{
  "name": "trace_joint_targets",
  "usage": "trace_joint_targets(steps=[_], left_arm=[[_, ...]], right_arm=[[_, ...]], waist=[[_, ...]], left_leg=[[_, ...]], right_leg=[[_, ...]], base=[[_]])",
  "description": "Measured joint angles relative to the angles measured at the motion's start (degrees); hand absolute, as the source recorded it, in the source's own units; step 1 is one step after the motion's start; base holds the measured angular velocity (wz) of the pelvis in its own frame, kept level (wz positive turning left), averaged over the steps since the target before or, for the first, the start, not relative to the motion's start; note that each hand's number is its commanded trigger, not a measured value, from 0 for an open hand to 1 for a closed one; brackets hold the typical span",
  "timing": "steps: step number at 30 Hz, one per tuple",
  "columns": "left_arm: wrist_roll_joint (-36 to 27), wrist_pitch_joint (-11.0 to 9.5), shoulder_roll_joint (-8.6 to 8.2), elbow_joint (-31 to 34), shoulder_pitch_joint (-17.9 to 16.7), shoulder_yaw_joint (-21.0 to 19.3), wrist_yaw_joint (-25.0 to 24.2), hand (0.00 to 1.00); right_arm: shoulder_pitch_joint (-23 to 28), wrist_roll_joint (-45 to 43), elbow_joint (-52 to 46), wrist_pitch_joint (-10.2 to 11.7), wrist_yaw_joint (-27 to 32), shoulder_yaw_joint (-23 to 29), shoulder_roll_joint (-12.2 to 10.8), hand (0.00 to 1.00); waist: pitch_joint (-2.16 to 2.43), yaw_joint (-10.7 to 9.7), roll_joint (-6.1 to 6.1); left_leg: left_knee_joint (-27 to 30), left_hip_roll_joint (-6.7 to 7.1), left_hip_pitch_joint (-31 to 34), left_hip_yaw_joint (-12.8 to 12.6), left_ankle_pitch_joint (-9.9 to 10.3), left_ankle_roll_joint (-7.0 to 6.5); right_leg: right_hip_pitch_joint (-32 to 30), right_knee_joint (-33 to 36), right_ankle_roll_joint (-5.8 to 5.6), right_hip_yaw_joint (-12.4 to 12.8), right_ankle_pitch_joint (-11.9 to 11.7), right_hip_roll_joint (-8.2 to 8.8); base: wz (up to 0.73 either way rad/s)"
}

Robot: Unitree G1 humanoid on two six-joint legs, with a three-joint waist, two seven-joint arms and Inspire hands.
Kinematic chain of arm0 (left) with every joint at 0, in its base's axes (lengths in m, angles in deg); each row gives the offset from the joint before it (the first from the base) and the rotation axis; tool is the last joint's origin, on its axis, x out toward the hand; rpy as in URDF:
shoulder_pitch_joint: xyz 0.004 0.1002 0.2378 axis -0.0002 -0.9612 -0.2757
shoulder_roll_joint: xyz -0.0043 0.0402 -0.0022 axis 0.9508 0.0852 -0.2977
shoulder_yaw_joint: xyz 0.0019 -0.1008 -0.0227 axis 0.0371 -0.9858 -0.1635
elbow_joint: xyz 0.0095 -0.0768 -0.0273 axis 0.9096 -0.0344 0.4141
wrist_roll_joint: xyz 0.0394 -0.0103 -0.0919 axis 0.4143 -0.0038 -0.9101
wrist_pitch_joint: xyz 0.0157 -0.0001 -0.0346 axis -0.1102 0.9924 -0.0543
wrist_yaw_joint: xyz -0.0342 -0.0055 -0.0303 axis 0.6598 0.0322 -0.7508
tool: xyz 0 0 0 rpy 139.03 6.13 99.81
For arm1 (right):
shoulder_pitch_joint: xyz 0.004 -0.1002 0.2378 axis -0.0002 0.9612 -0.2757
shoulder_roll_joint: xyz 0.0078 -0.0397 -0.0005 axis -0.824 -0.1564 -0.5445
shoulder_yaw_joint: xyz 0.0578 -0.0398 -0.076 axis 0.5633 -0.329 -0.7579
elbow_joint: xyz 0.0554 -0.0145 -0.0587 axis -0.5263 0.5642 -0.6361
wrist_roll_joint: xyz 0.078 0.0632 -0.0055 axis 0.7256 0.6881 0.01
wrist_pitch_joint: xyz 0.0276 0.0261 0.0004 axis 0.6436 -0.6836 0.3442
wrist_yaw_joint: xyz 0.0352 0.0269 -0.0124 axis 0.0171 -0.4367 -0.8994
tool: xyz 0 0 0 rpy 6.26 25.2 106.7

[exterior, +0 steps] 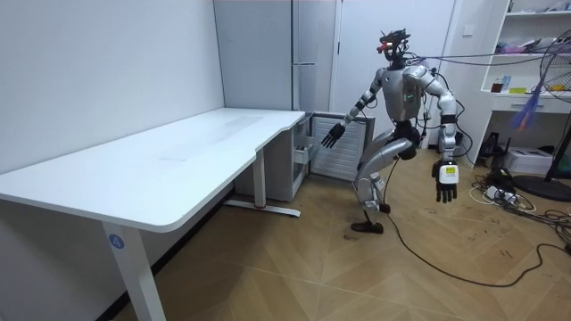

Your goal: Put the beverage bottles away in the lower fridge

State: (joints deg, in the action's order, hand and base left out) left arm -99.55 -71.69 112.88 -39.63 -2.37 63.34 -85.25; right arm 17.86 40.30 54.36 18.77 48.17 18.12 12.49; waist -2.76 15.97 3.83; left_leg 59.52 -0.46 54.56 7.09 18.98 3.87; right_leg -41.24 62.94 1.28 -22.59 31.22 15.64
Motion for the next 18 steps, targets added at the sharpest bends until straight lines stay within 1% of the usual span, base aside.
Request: trace_joint_targets(steps=[1, 2, 3, 4, 5, 6, 7, 9, 10, 11, 12, 13, 14, 15, 16, 17, 18], left_arm=[[0.0, -0.1, -1.31, -2.2, 1.7, 0.0, -0.3, 0.00], [0.0, -0.1, -1.91, -2.8, 2.3, 0.0, -0.4, 0.00], [0.1, -0.6, -3.00, -3.5, 2.8, 0.0, -0.6, 0.00], [0.1, -0.6, -4.45, -4.3, 3.7, -0.1, -0.6, 0.00], [0.2, -0.5, -5.18, -4.7, 4.4, 0.0, -0.6, 0.00], [0.1, -0.7, -6.42, -4.9, 5.2, 0.0, -0.6, 0.00], [0.1, -1.1, -6.88, -4.9, 5.3, 0.0, -0.6, 0.00], [0.7, -1.8, -8.68, -4.9, 5.9, 0.0, -0.2, 0.00], [0.7, -1.9, -9.29, -4.9, 5.9, 0.1, 0.1, 0.00], [0.7, -2.5, -10.63, -5.4, 5.9, 0.1, 0.5, 0.00], [0.8, -2.8, -11.79, -6.1, 5.9, 0.1, 0.6, 0.00], [0.9, -2.8, -12.55, -6.6, 5.8, 0.0, 0.6, 0.00], [0.9, -2.9, -12.90, -7.0, 5.8, 0.0, 0.8, 0.00], [1.4, -3.0, -13.52, -7.7, 5.8, -0.2, 1.1, 0.00], [2.2, -3.0, -14.02, -8.3, 5.7, -0.3, 1.7, 0.00], [2.9, -3.0, -14.23, -8.4, 5.5, -0.6, 1.9, 0.00], [4.4, -3.0, -14.83, -8.3, 5.2, -2.2, 2.0, 0.00]], right_arm=[[0.6, -3.0, 2.0, 0.0, -1.1, 0.1, -1.0, 0.00], [1.1, -4.4, 2.8, -0.1, -1.6, 0.1, -1.5, 0.00], [1.7, -6.5, 4.1, -0.4, -2.5, 0.1, -2.5, 0.00], [2.6, -8.9, 4.5, -0.4, -2.9, 0.1, -3.6, 0.00], [3.2, -10.2, 4.6, -0.4, -2.9, 0.1, -4.1, 0.00], [4.9, -12.4, 4.9, -0.4, -3.0, 0.1, -5.6, 0.00], [5.5, -13.0, 5.0, -0.3, -2.9, 0.1, -6.7, 0.00], [8.0, -17.5, 5.8, -0.4, -2.8, 0.6, -11.0, 0.00], [8.8, -18.7, 5.8, -0.4, -2.7, 0.6, -11.8, 0.00], [10.2, -21.2, 5.7, -0.4, -2.6, 0.7, -12.9, 0.00], [11.4, -24.3, 5.6, -0.4, -2.4, 1.6, -13.9, 0.00], [12.7, -26.5, 5.5, -0.4, -2.0, 2.6, -14.6, 0.00], [13.9, -27.1, 5.4, -0.3, -1.7, 2.8, -14.9, 0.00], [15.3, -28.1, 5.3, -0.3, -1.2, 3.2, -15.4, 0.00], [17.0, -28.2, 5.2, -0.3, -0.8, 3.8, -15.9, 0.00], [17.8, -28.3, 5.2, -0.3, -0.7, 4.5, -16.2, 0.00], [19.2, -28.8, 5.0, -0.3, -0.5, 5.8, -16.8, 0.00]], waist=[[0.07, -0.6, -0.15], [0.16, -0.8, -0.26], [0.38, -1.5, -0.58], [0.47, -1.7, -0.70], [0.55, -1.8, -0.81], [0.77, -2.3, -0.97], [0.81, -2.6, -0.94], [1.07, -3.7, -1.04], [1.16, -3.8, -1.12], [1.45, -4.5, -1.46], [1.63, -5.0, -1.74], [1.67, -5.6, -1.81], [1.72, -6.2, -1.88], [1.75, -6.7, -1.94], [1.79, -6.8, -1.78], [1.82, -7.1, -1.72], [1.94, -7.9, -1.53]], left_leg=[[-2.6, -0.11, -2.2, 0.0, -0.6, -0.06], [-3.9, -0.21, -3.3, 0.0, -0.9, -0.10], [-5.9, -0.58, -5.4, -0.2, -1.1, -0.19], [-8.3, -0.93, -7.7, -0.7, -1.4, -0.26], [-9.4, -0.94, -8.8, -0.8, -1.6, -0.31], [-11.6, -0.92, -10.9, -0.9, -2.0, -0.33], [-12.7, -0.93, -12.1, -0.9, -2.1, -0.30], [-17.8, -1.02, -17.1, -1.1, -3.0, -0.25], [-19.1, -1.09, -18.2, -1.4, -3.3, -0.27], [-21.6, -1.25, -20.3, -2.0, -3.8, -0.45], [-24.1, -1.26, -22.5, -3.0, -4.4, -0.73], [-25.9, -1.27, -24.6, -3.8, -4.8, -0.97], [-26.9, -1.25, -25.6, -4.2, -4.9, -1.08], [-28.8, -1.27, -28.0, -5.0, -5.1, -1.26], [-30.7, -1.24, -30.7, -5.7, -5.3, -1.38], [-31.6, -1.19, -31.9, -5.9, -5.3, -1.38], [-32.8, -1.17, -33.5, -6.1, -5.3, -1.39]], right_leg=[[1.9, -3.0, -0.19, -0.1, -1.1, -0.82], [3.1, -4.5, -0.26, -0.3, -1.6, -1.10], [5.2, -7.2, -0.45, -0.5, -2.4, -1.85], [7.1, -9.9, -0.61, -0.3, -3.3, -2.44], [8.2, -11.1, -0.83, -0.3, -3.7, -2.68], [10.4, -13.6, -1.13, -0.6, -4.2, -3.06], [11.5, -14.8, -1.15, -0.7, -4.6, -3.29], [16.4, -20.5, -1.66, -1.3, -6.0, -4.22], [17.5, -22.1, -1.76, -1.3, -6.5, -4.43], [19.5, -25.0, -2.03, -1.3, -7.6, -4.89], [21.4, -27.7, -2.38, -1.2, -8.5, -5.08], [23.3, -30.1, -2.74, -1.1, -9.2, -5.21], [24.5, -31.3, -2.95, -1.2, -9.6, -5.34], [26.9, -33.9, -3.36, -1.2, -10.3, -5.70], [29.7, -36.5, -3.72, -0.9, -11.2, -6.12], [30.8, -37.8, -3.89, -0.7, -11.5, -6.30], [32.8, -40.3, -4.15, -0.7, -12.3, -6.78]], base=[[-0.18], [-0.06], [-0.12], [-0.11], [-0.05], [0.05], [0.07], [0.05], [-0.04], [-0.08], [-0.12], [-0.06], [-0.03], [-0.04], [-0.07], [-0.05], [0.00]])
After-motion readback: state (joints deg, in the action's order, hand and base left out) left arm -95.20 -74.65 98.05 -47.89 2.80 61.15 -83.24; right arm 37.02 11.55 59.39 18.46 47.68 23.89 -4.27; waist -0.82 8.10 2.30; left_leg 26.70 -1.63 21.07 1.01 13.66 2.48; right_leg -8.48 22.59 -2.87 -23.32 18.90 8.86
